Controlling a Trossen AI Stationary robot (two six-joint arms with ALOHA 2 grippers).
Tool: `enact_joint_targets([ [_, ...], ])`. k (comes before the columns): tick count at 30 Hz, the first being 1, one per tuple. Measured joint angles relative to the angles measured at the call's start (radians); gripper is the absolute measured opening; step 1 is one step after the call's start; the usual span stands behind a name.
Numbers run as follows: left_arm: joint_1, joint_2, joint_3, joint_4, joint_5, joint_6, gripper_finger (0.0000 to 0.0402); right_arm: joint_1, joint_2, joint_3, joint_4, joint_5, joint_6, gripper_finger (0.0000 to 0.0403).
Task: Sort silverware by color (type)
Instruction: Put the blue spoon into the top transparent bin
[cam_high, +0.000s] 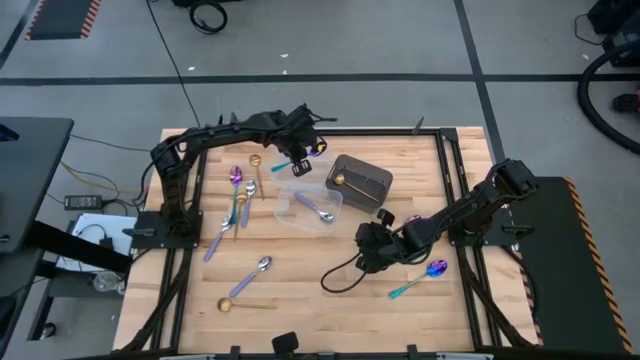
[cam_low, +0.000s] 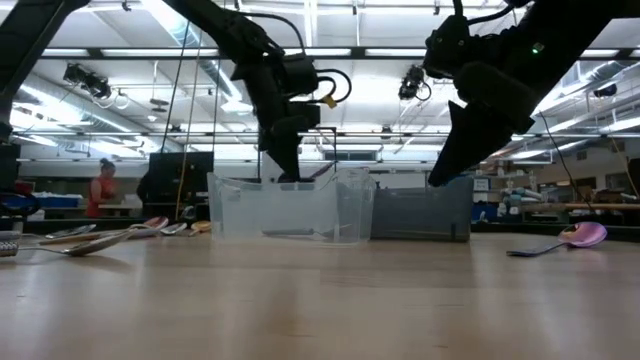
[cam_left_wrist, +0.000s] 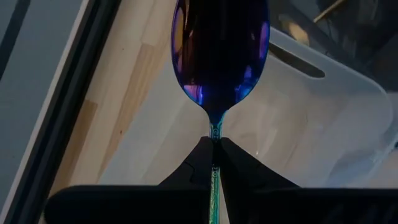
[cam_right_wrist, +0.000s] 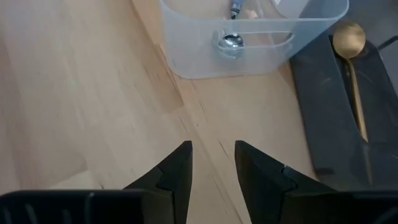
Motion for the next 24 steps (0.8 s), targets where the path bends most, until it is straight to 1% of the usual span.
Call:
enact_joint_targets([
  [2, -0.002, 0.008, 0.000, 0.021, 0.004, 0.009, 0.0024, 0.002, 0.000, 0.000, -0.001, -0.001, 0.003, 0.0130],
  [9, -0.004, 0.050, -0.001, 0.000, 0.008, 0.048, 0.0024, 0.009, 0.000, 0.000, -0.001, 0.001, 0.003, 0.0130],
  [17, -0.008, 0.089, -0.002, -0.023, 0.011, 0.045, 0.0024, 0.008, 0.000, 0.000, 0.004, 0.002, 0.002, 0.0130],
  [24, -0.012, 0.090, -0.002, -0.024, 0.010, 0.043, 0.0024, 0.008, 0.000, 0.000, 0.006, 0.009, 0.003, 0.0130],
])
